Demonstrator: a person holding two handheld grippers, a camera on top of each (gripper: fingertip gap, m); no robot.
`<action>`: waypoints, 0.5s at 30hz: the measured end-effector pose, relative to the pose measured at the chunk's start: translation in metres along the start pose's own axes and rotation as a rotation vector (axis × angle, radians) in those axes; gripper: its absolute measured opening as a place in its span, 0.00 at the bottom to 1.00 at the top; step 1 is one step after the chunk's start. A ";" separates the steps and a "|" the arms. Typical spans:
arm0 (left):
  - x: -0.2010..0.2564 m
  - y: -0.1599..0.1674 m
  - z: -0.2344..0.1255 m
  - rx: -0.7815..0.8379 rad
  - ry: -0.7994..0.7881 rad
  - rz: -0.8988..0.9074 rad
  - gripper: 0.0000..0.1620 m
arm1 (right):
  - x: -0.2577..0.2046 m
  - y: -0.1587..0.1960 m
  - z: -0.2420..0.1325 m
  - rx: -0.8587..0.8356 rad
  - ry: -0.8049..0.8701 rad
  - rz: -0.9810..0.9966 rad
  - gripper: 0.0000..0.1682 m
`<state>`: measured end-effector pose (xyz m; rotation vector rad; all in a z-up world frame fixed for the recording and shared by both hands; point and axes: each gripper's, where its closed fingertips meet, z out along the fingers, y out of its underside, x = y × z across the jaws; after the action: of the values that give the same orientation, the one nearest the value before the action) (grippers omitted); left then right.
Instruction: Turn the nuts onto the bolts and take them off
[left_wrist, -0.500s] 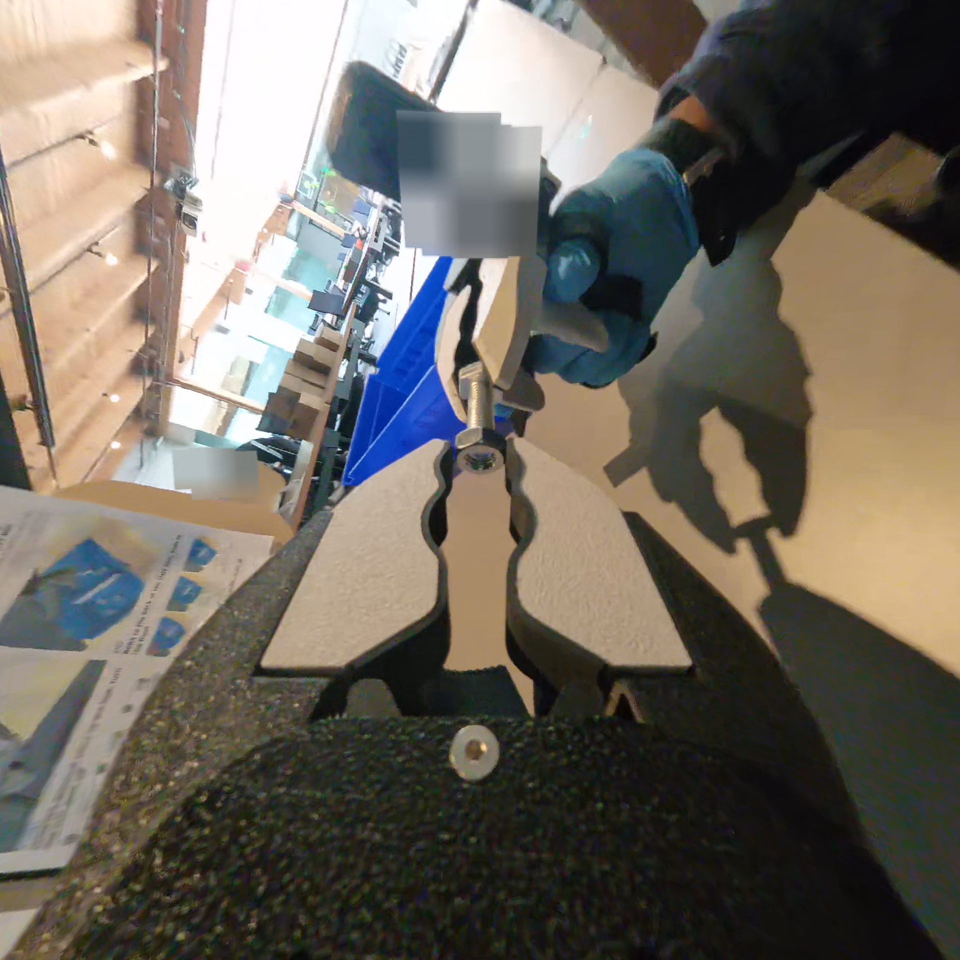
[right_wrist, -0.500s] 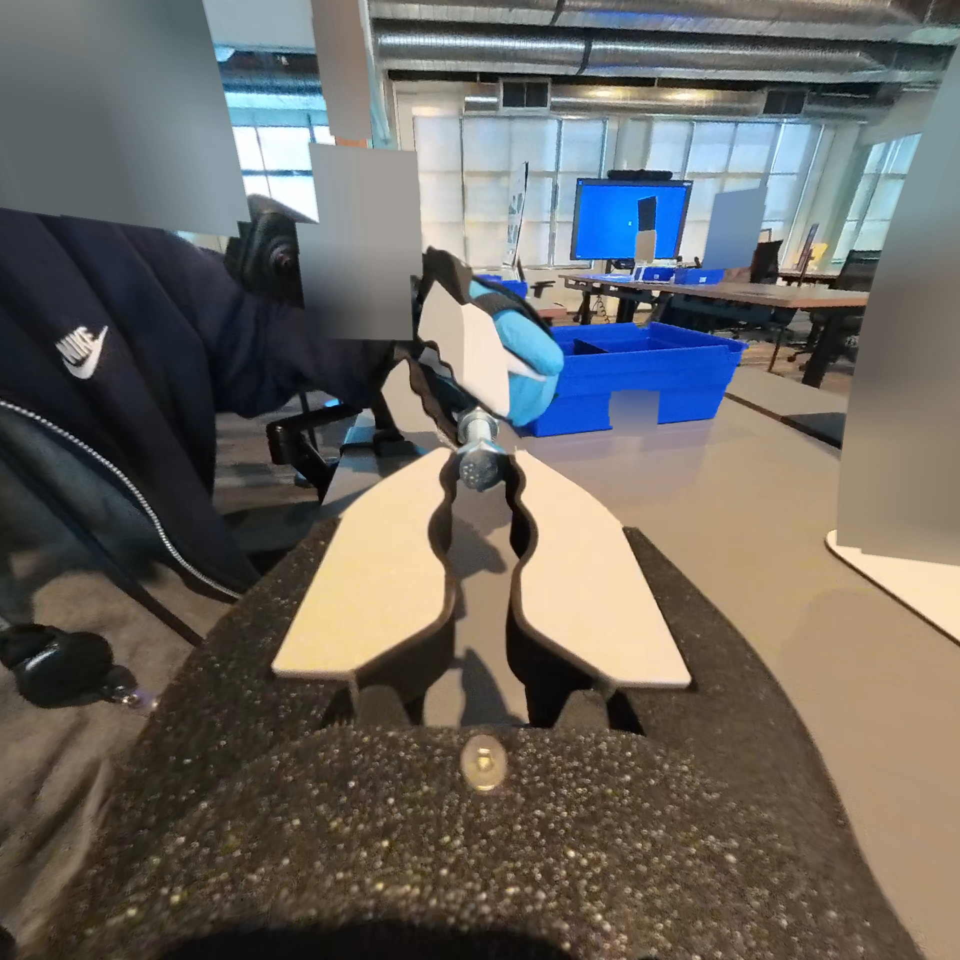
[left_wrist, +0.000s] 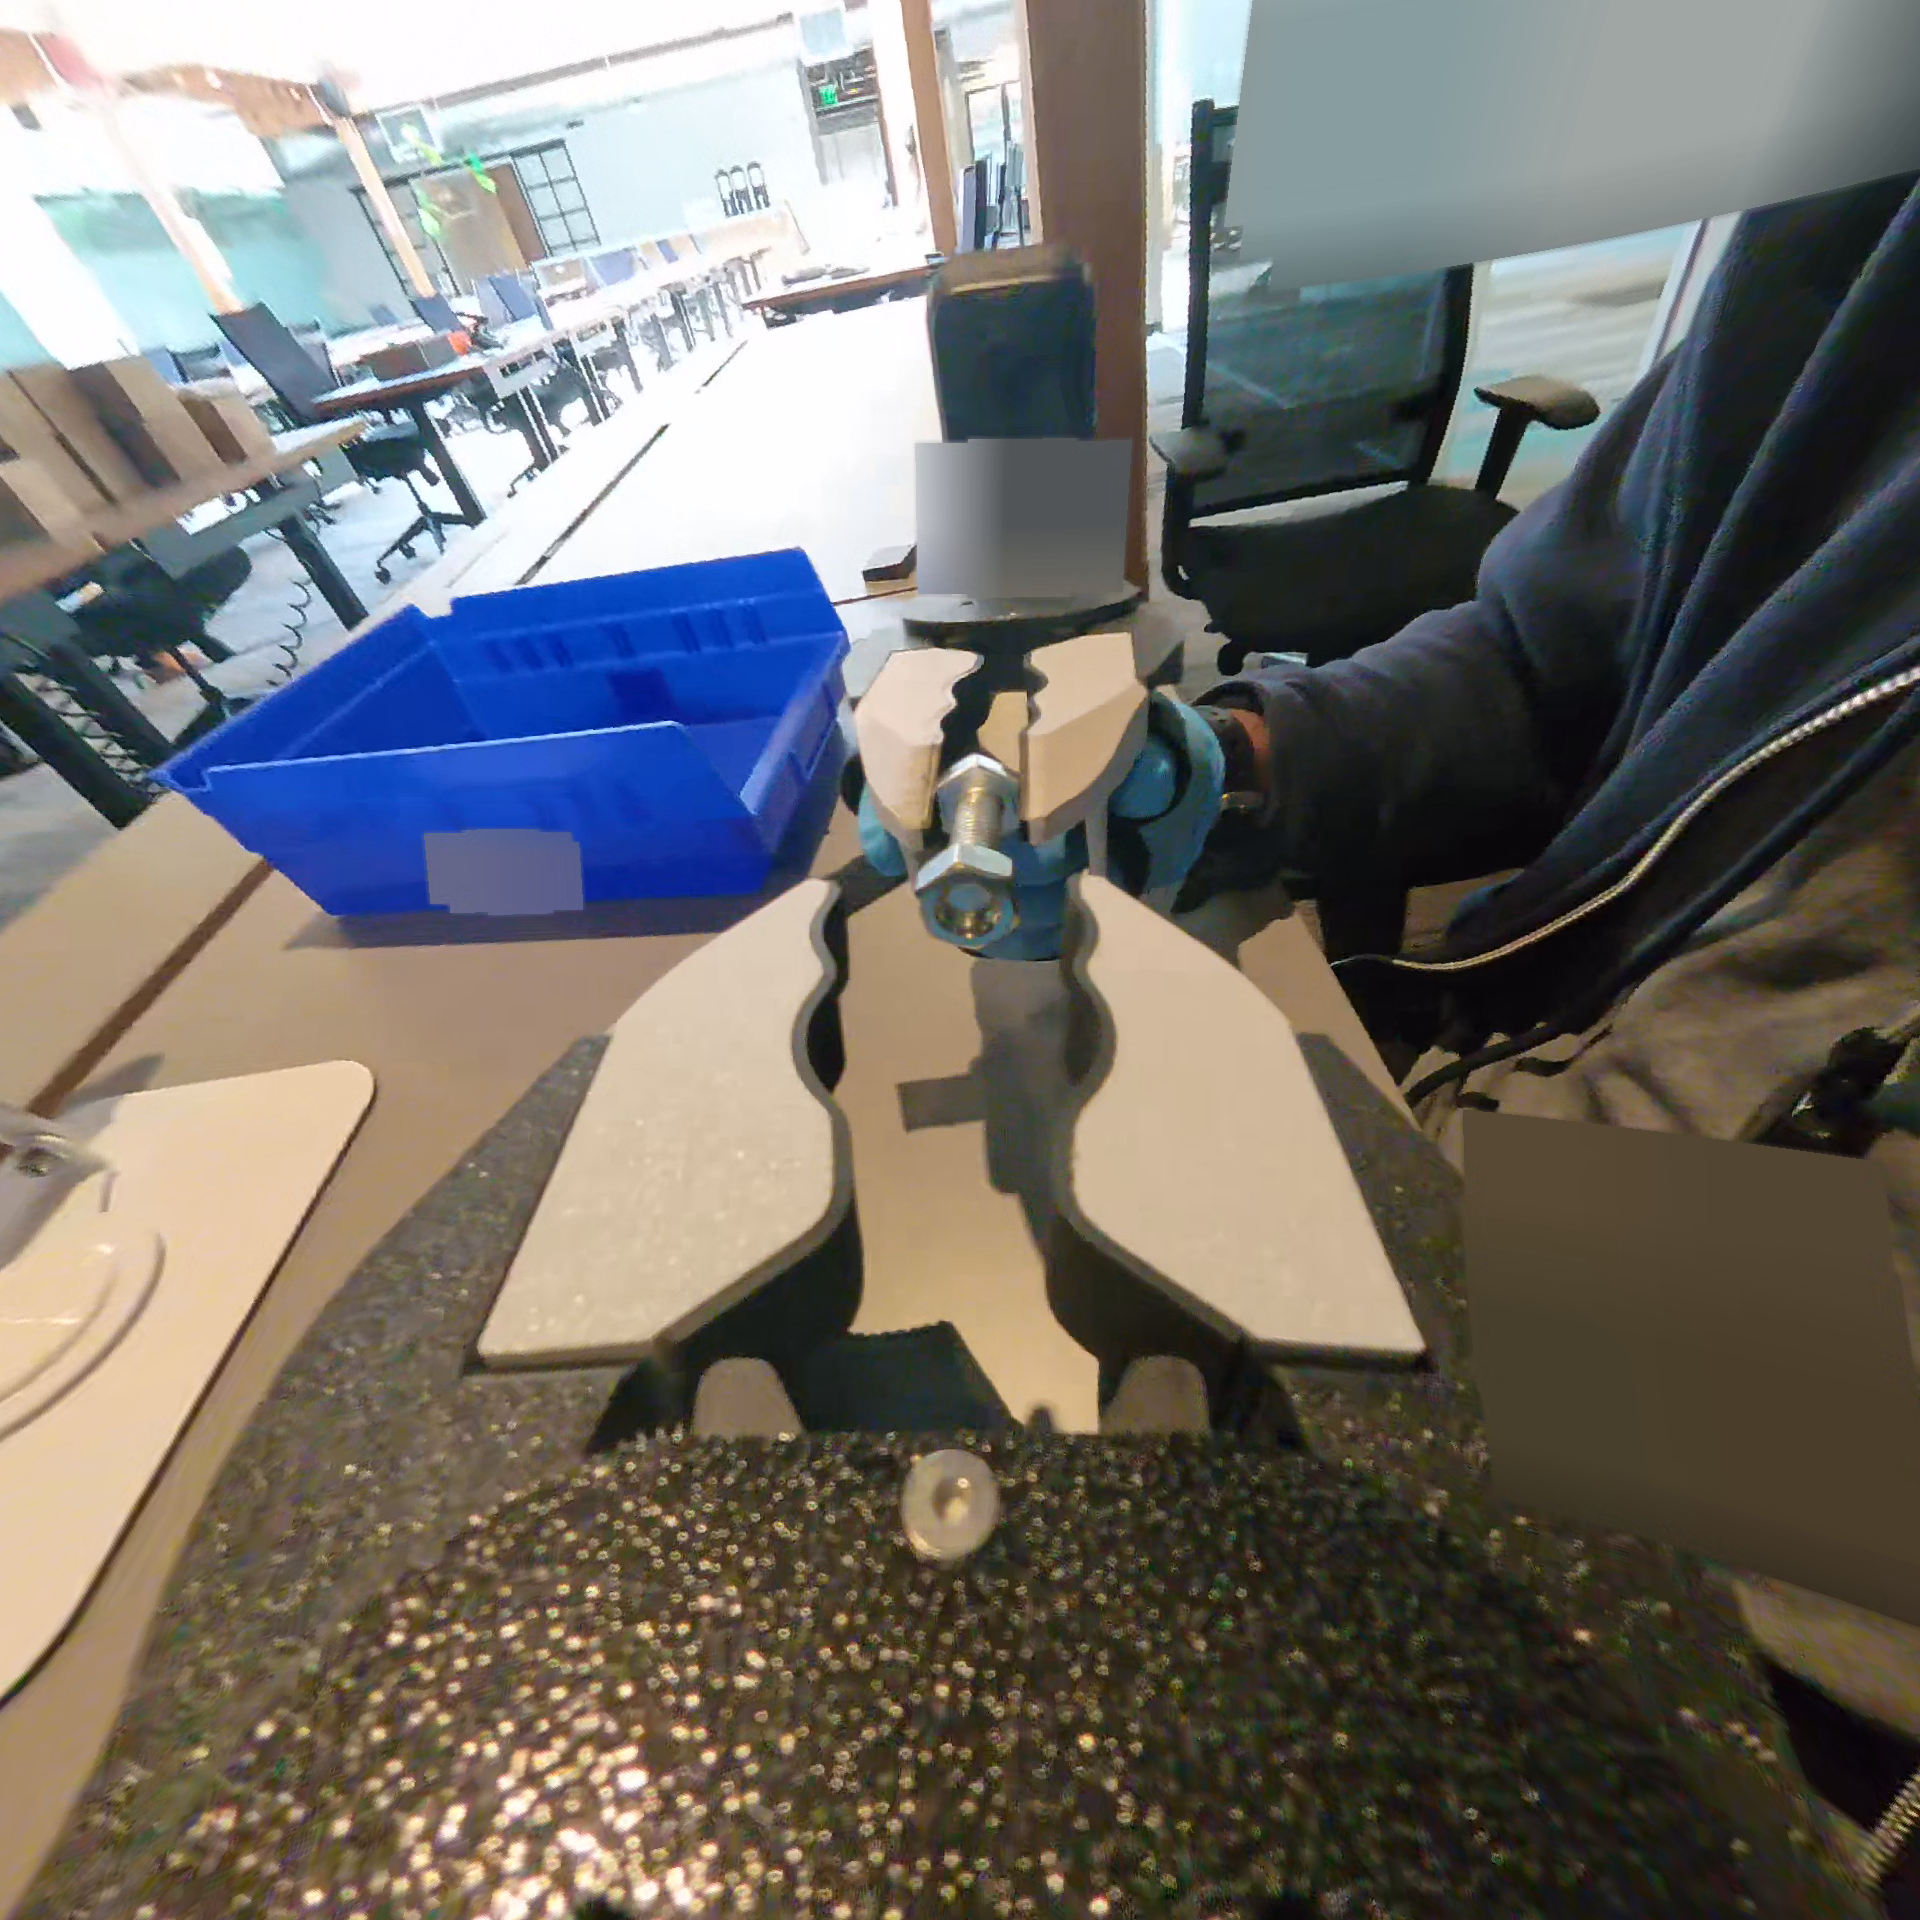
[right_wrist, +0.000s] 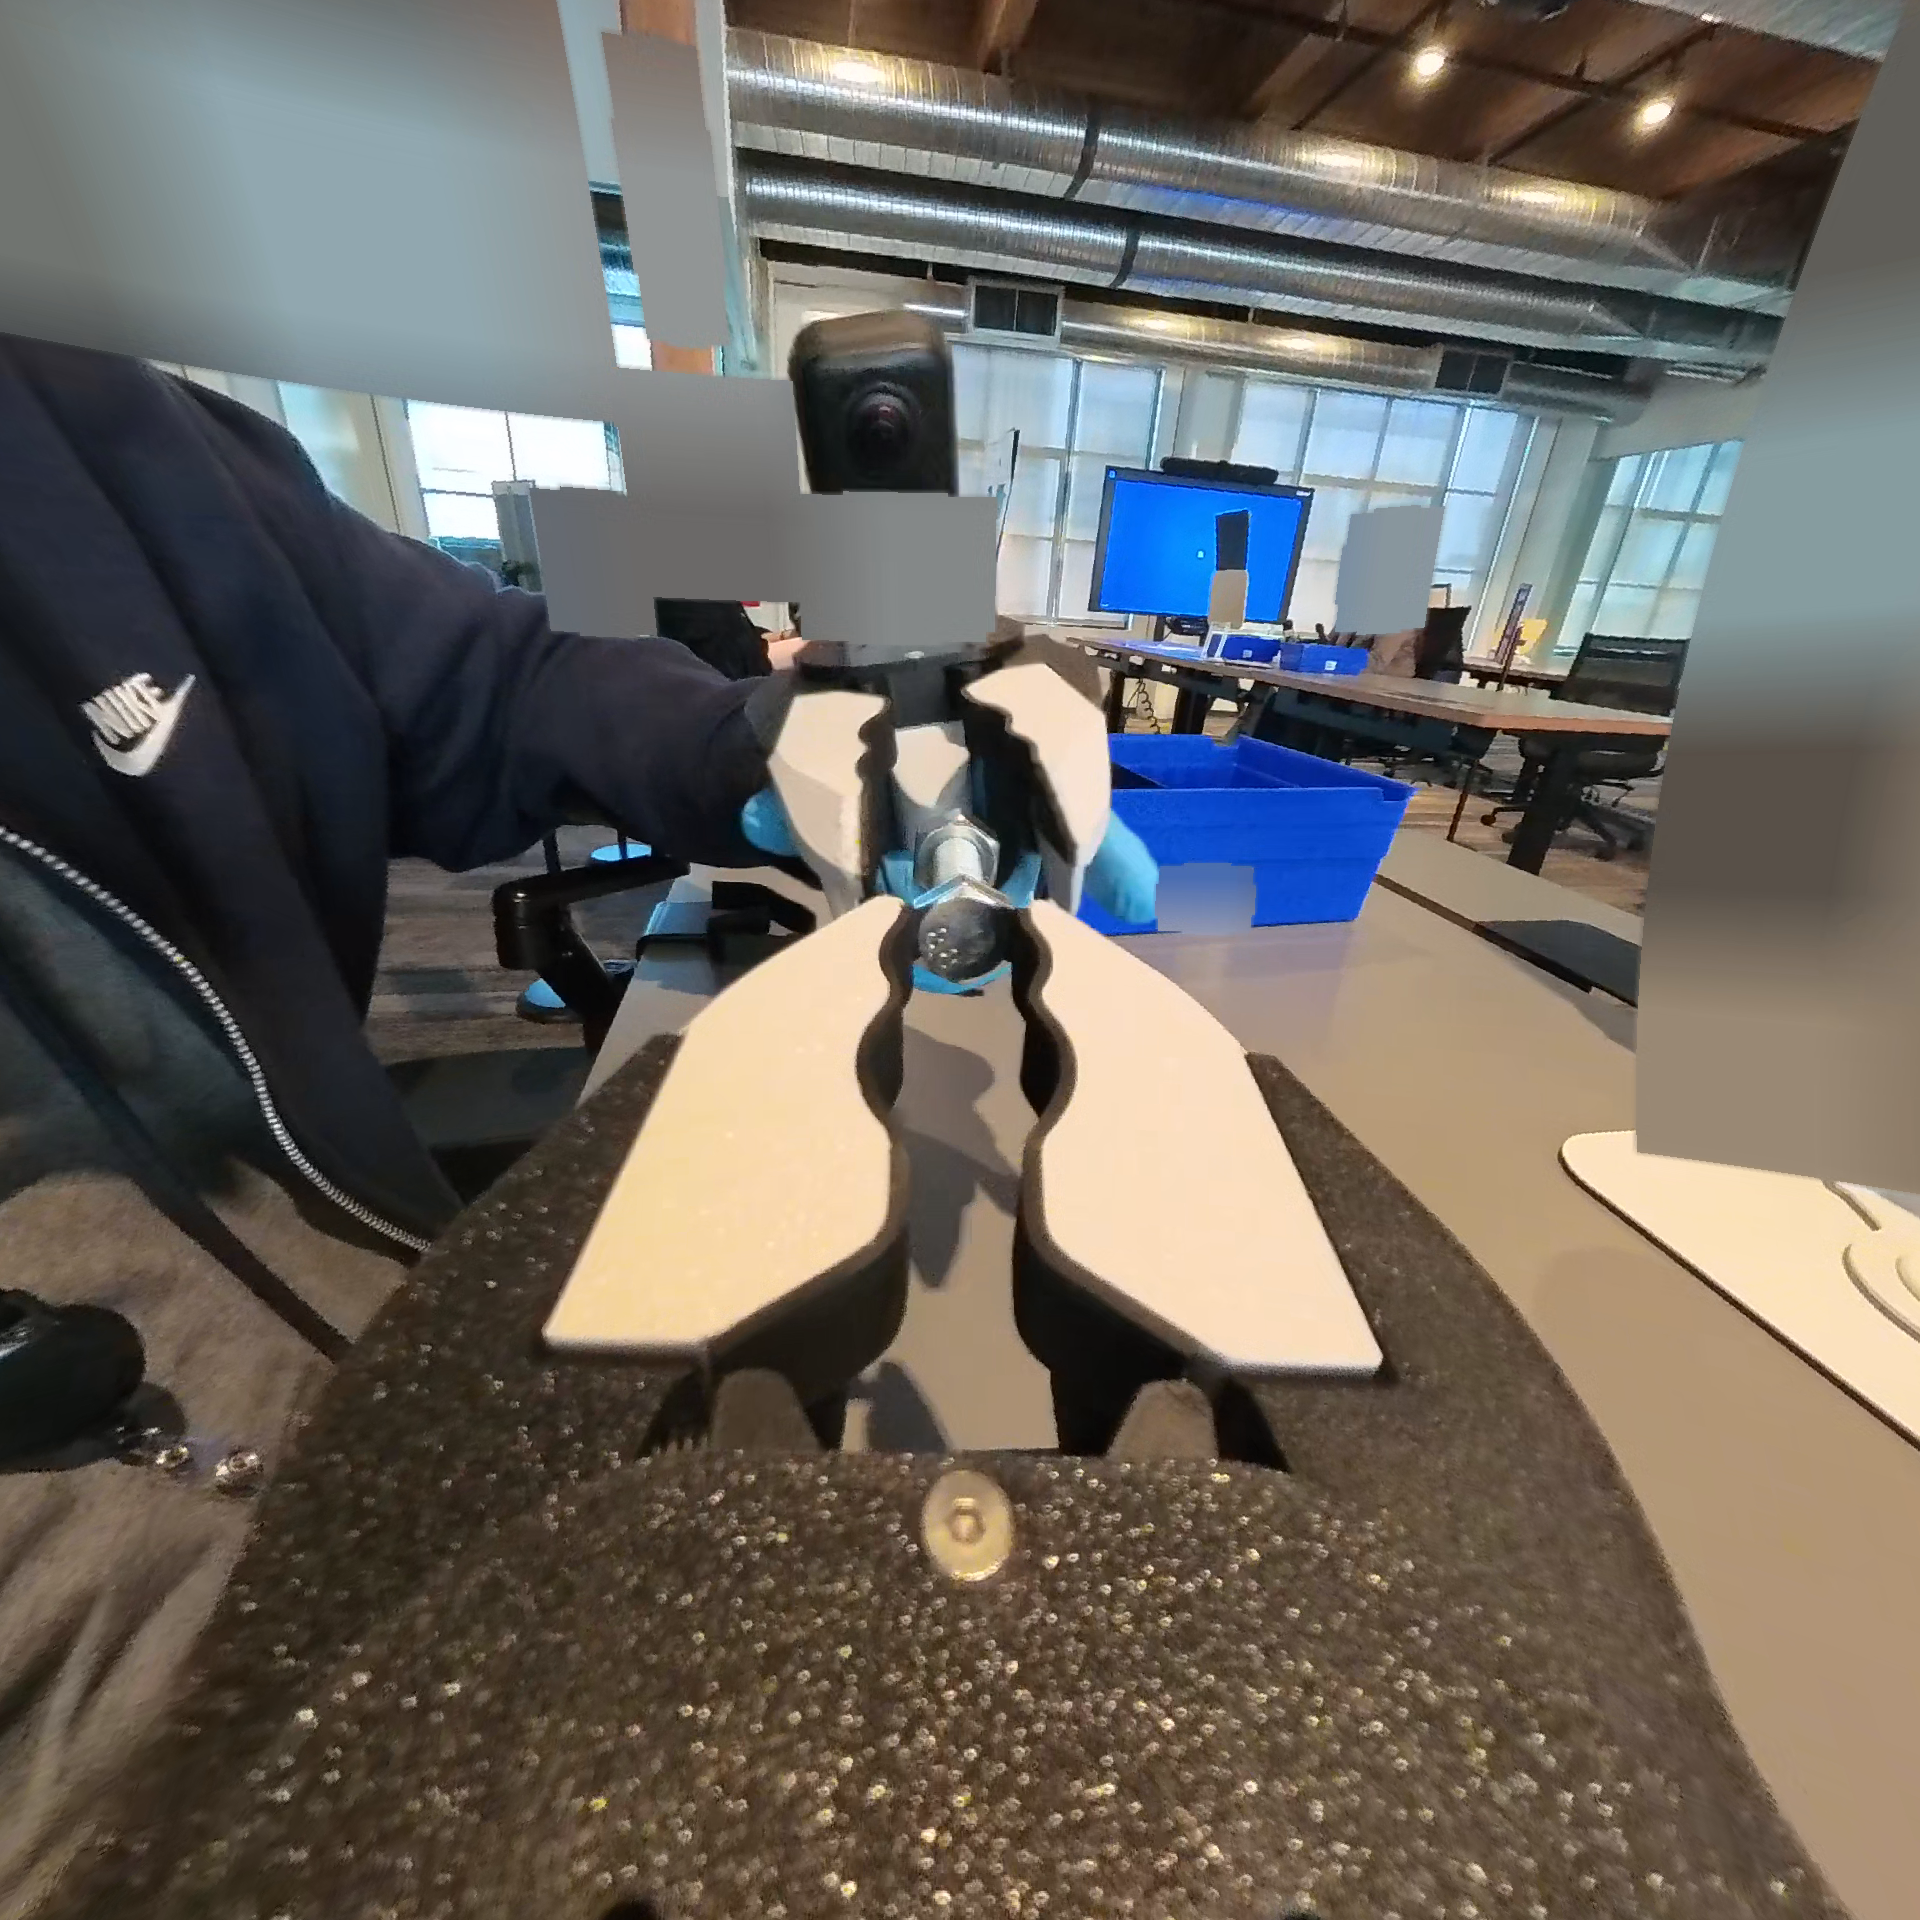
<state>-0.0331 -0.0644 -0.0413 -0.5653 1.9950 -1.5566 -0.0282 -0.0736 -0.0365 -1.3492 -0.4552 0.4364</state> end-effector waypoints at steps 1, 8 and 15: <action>0.001 0.000 0.000 -0.003 0.008 -0.012 0.21 | 0.000 0.000 0.000 -0.002 0.002 -0.005 0.10; 0.001 0.004 -0.003 -0.067 -0.064 0.286 0.11 | -0.001 0.004 0.004 -0.013 0.000 0.015 0.10; -0.004 0.002 -0.002 -0.120 -0.261 0.800 0.17 | 0.001 0.000 0.003 0.024 -0.016 0.078 0.10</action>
<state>-0.0316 -0.0599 -0.0420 0.0179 1.7865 -0.8314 -0.0289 -0.0709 -0.0361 -1.3442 -0.4106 0.5156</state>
